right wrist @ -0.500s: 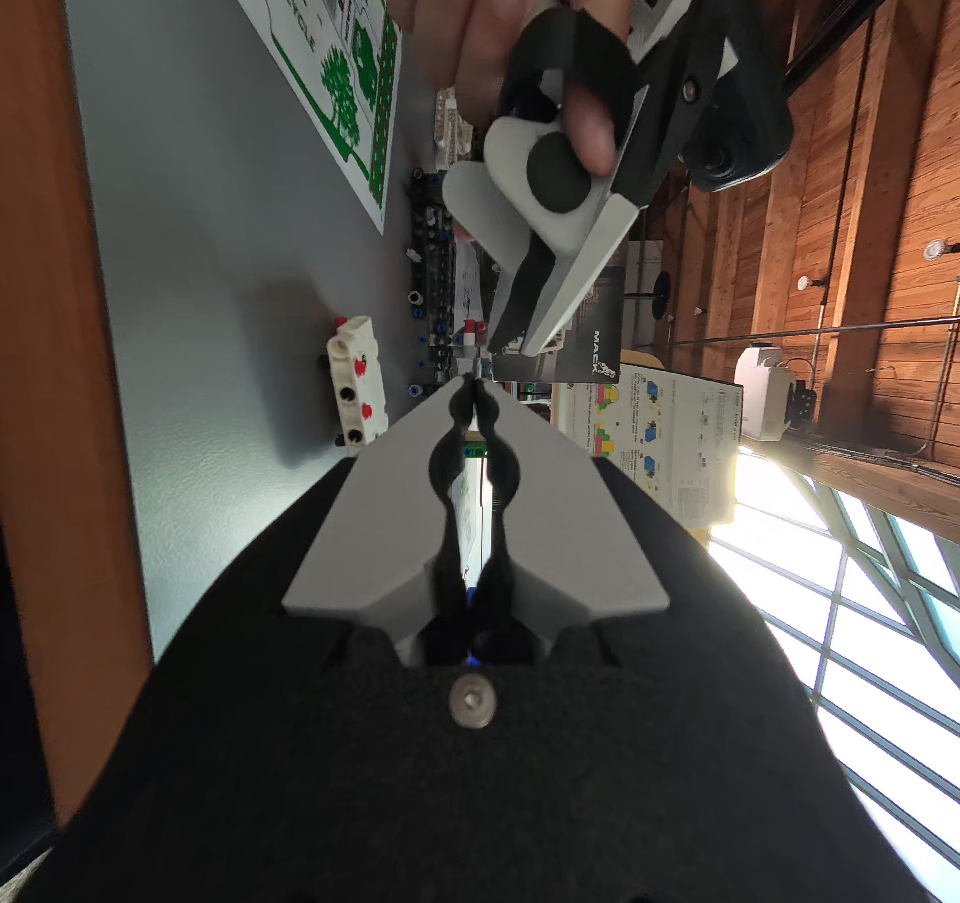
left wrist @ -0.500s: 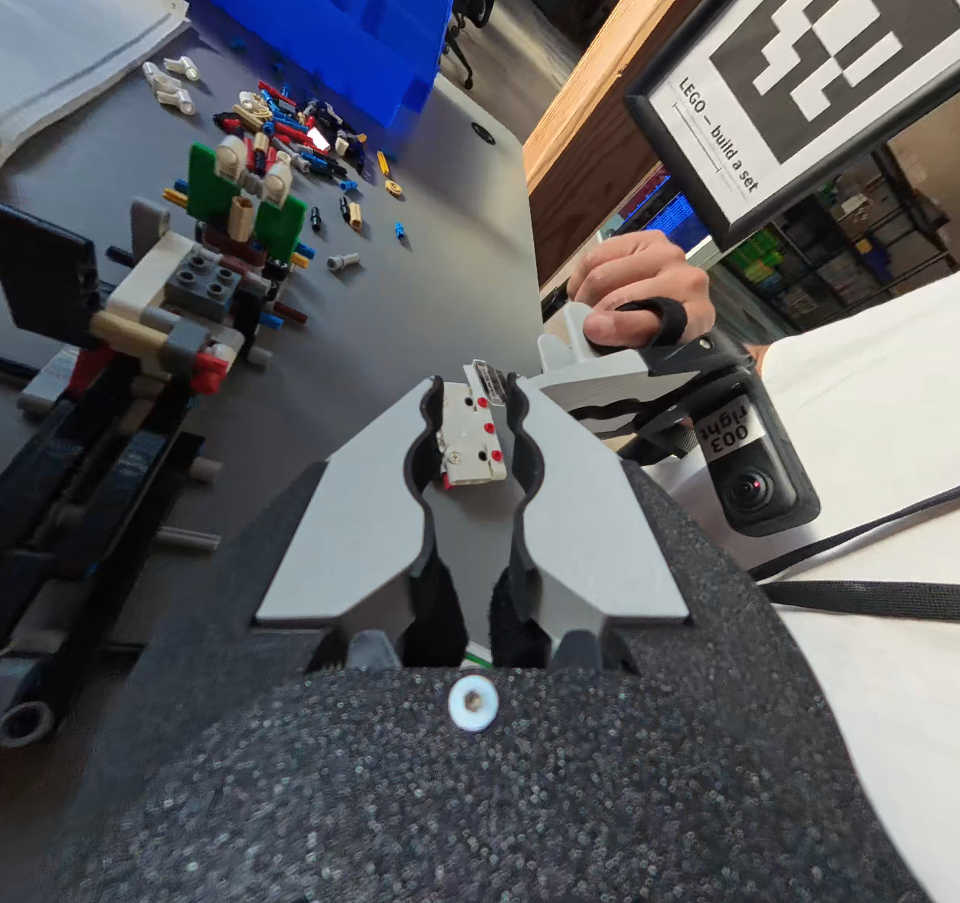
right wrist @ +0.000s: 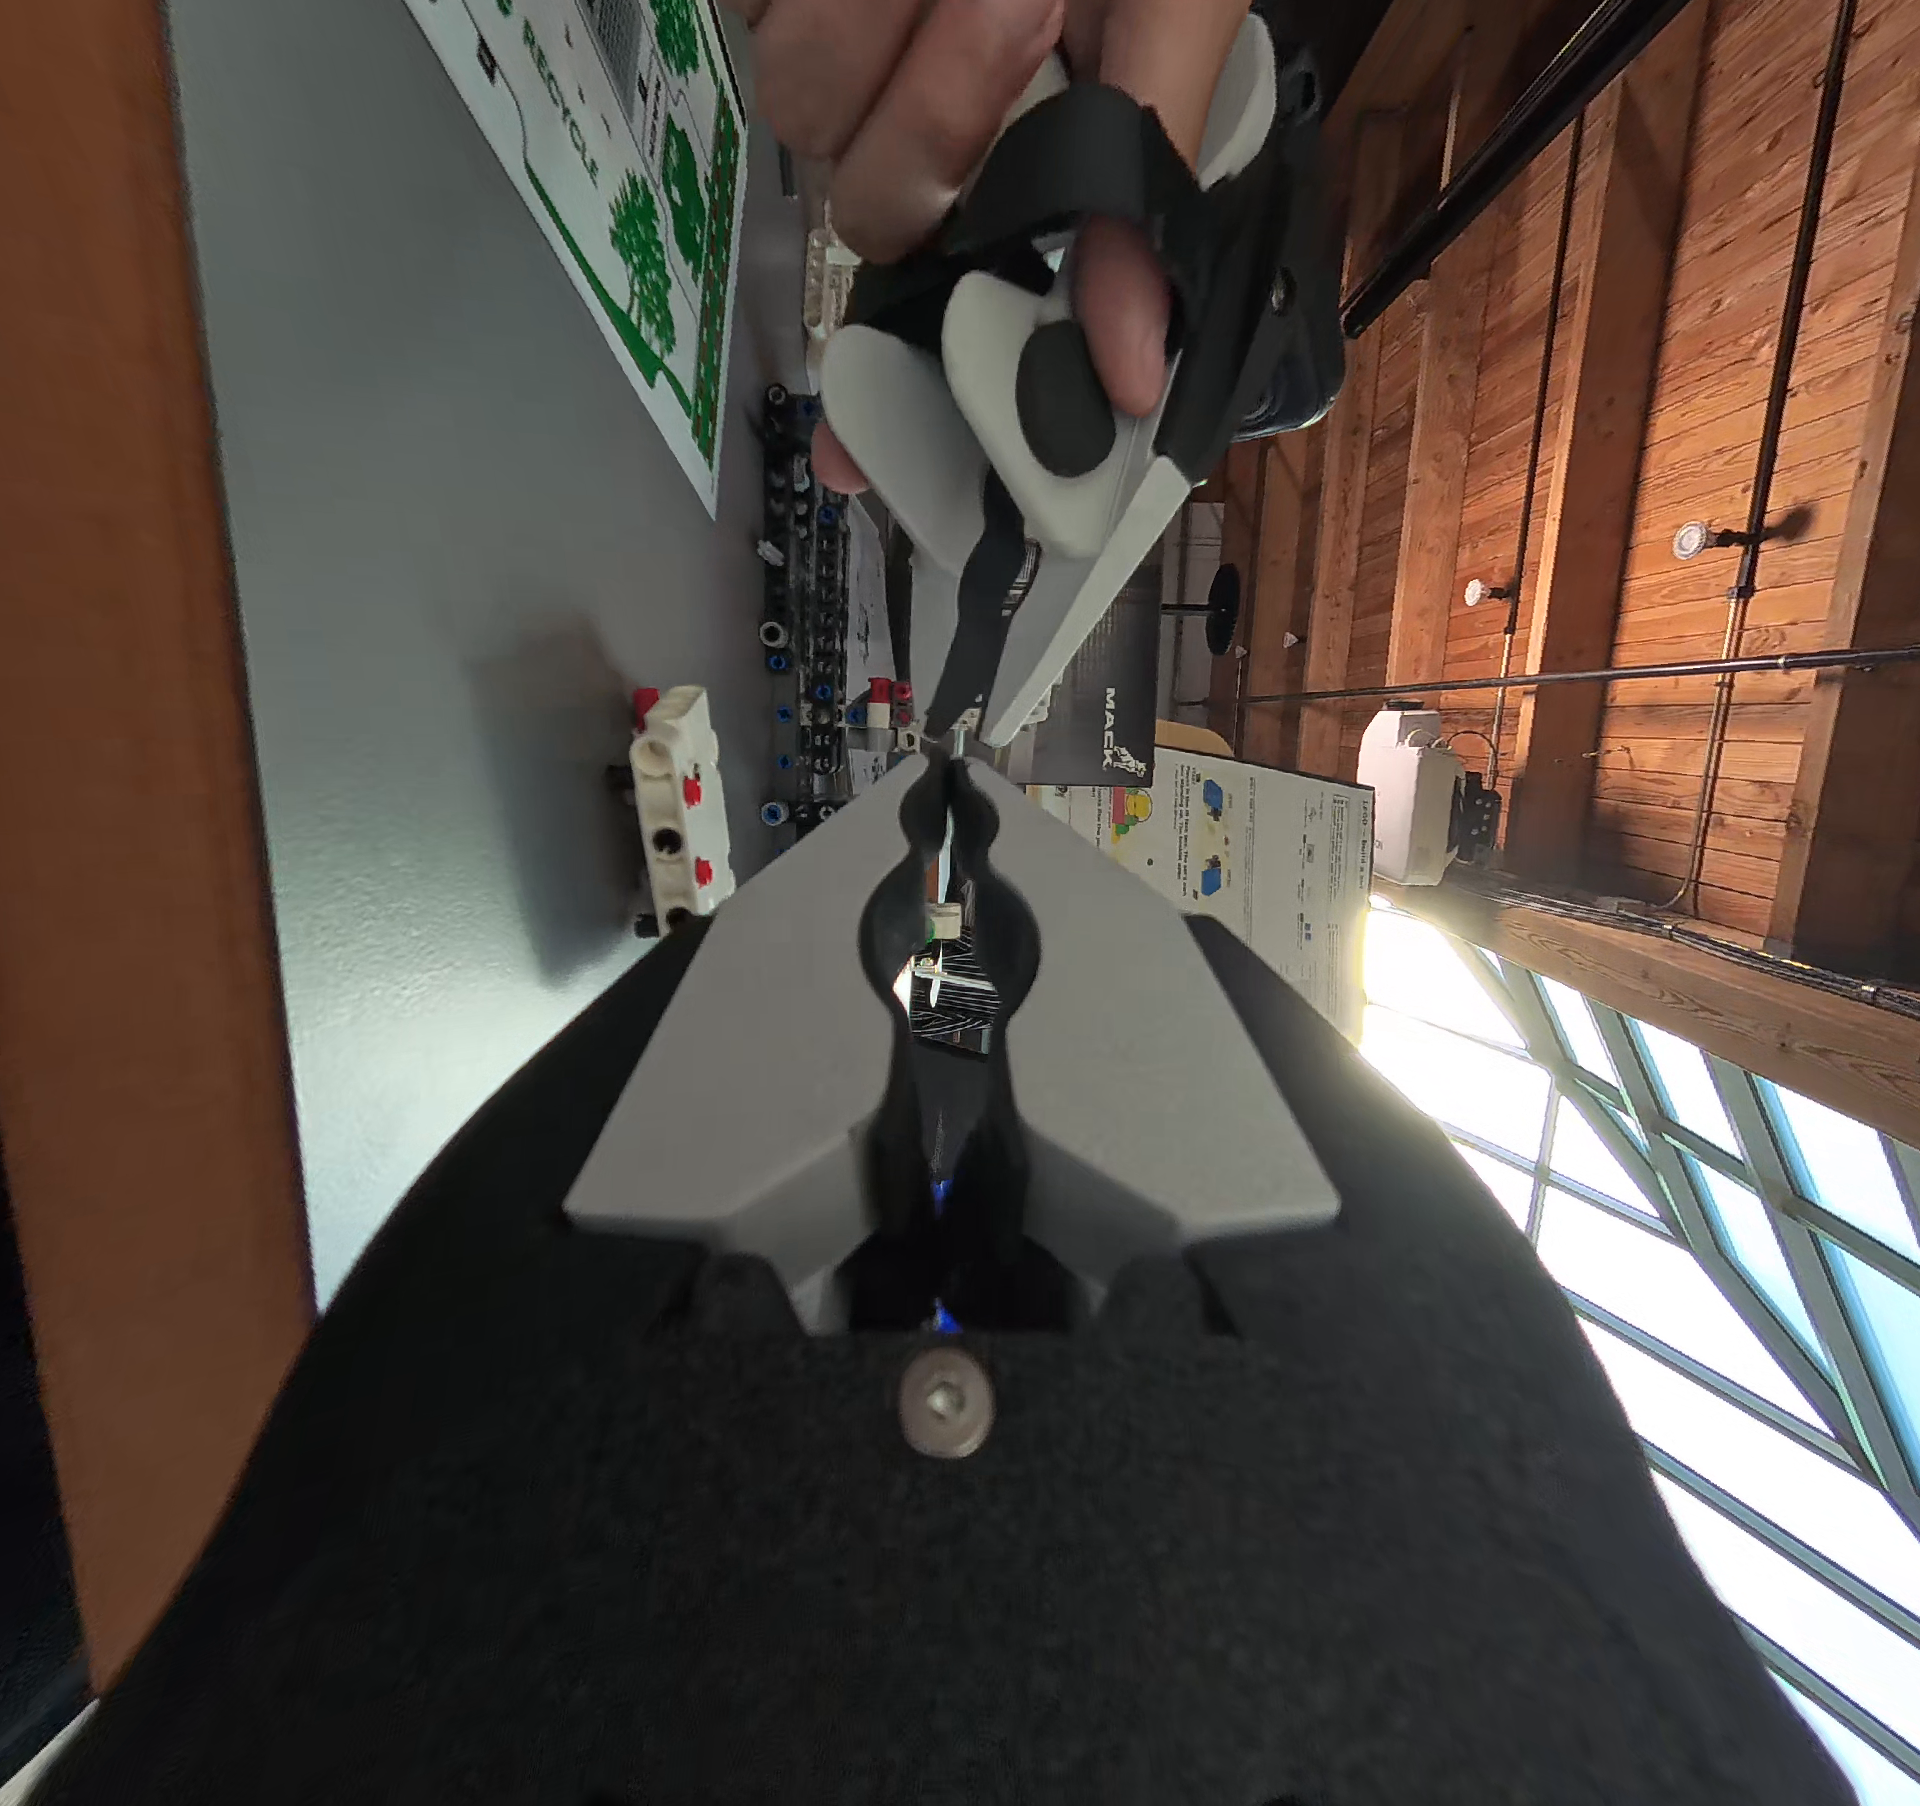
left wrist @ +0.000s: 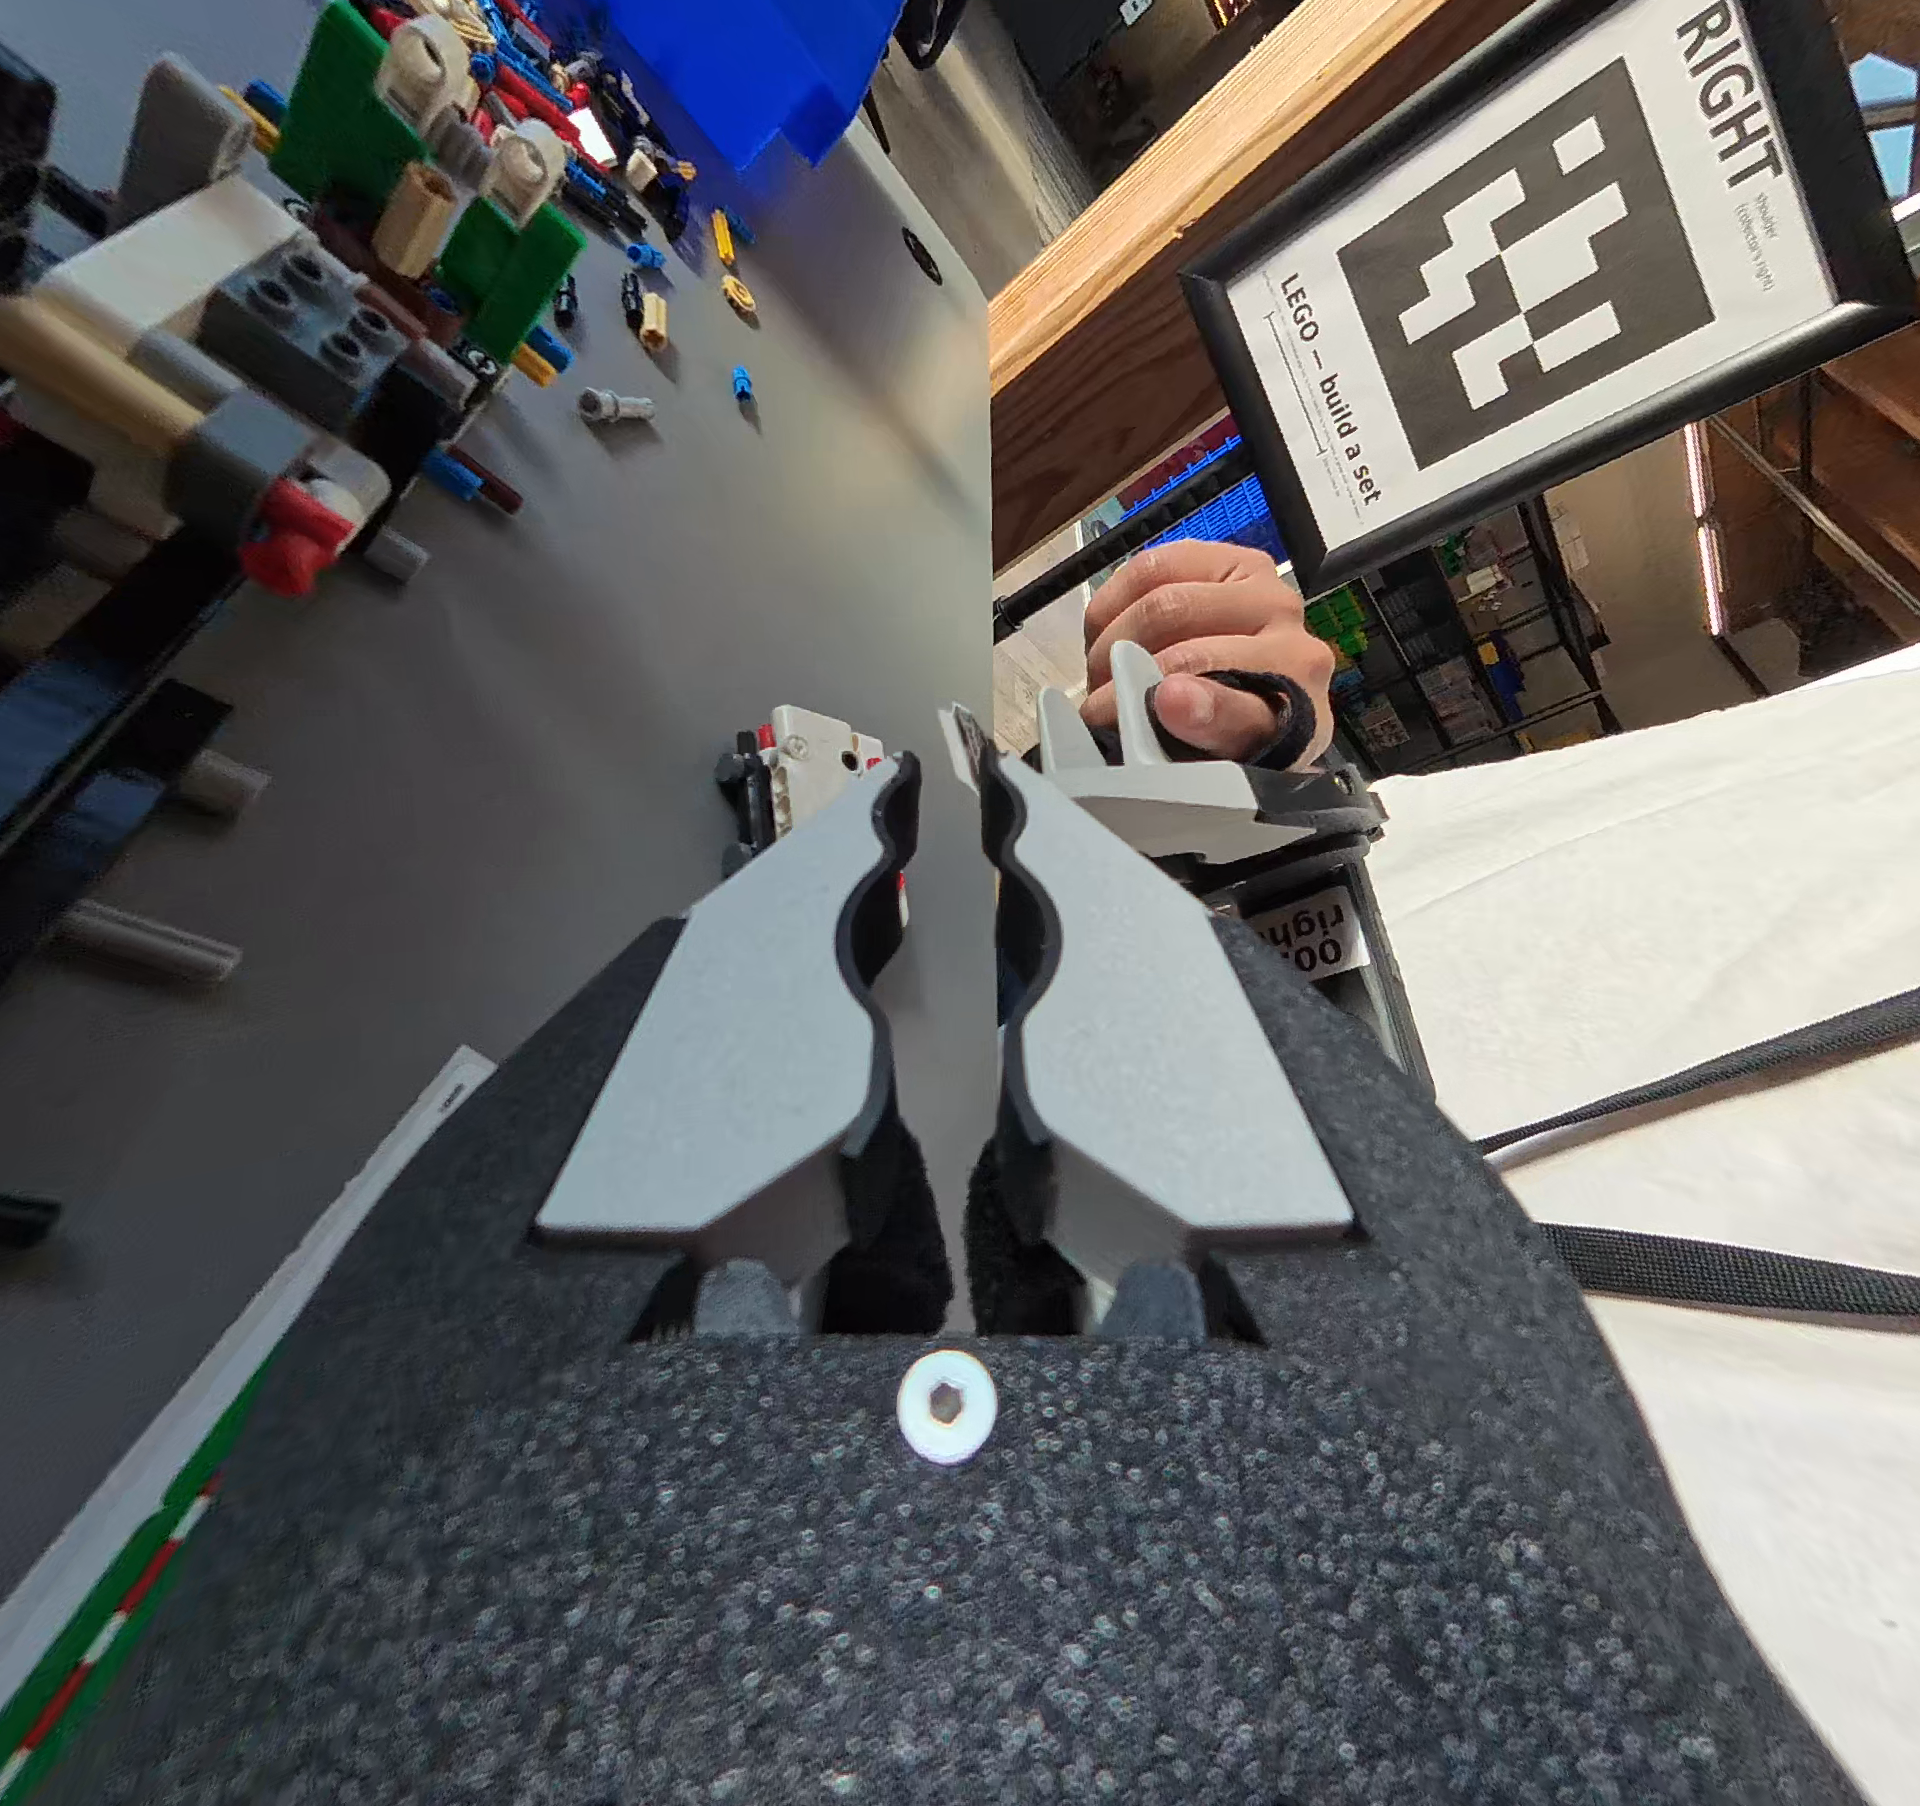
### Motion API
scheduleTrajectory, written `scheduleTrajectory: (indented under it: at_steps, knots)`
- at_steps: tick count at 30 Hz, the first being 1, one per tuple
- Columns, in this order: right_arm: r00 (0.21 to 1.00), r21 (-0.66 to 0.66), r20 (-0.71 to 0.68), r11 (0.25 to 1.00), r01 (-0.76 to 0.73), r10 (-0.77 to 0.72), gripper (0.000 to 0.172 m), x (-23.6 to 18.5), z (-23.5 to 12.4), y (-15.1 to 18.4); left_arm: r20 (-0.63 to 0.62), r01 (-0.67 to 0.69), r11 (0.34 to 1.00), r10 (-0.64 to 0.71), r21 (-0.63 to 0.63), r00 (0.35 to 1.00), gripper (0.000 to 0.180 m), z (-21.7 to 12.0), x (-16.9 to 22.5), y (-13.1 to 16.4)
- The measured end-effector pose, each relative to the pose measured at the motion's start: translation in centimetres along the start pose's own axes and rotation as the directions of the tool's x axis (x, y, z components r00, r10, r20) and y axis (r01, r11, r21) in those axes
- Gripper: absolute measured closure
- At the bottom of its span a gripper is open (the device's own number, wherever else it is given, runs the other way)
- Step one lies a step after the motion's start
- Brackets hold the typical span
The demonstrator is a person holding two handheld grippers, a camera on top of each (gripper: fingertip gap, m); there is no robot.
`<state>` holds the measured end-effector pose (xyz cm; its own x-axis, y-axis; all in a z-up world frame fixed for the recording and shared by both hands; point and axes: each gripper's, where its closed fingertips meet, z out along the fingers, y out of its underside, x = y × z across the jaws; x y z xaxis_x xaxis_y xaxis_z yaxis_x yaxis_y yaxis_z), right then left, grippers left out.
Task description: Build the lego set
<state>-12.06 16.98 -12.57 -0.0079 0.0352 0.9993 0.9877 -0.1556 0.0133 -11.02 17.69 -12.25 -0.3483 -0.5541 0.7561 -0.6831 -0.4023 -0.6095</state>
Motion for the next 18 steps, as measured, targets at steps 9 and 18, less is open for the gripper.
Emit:
scheduleTrajectory:
  at_steps: [9, 18]
  knots:
    - [1.0, -0.016, -0.003, 1.0, -0.004, 0.004, 0.172, 0.14, 0.14, 0.23, 0.025, -0.004, 1.0, 0.004, -0.019, 1.0, 0.18, 0.16, -0.36, 0.22]
    - [0.997, -0.025, 0.019, 0.996, -0.081, 0.081, 0.162, -0.48, 0.32, 0.47, 0.021, -0.012, 1.0, 0.013, -0.027, 1.0, 0.18, 0.24, -0.23, 0.05]
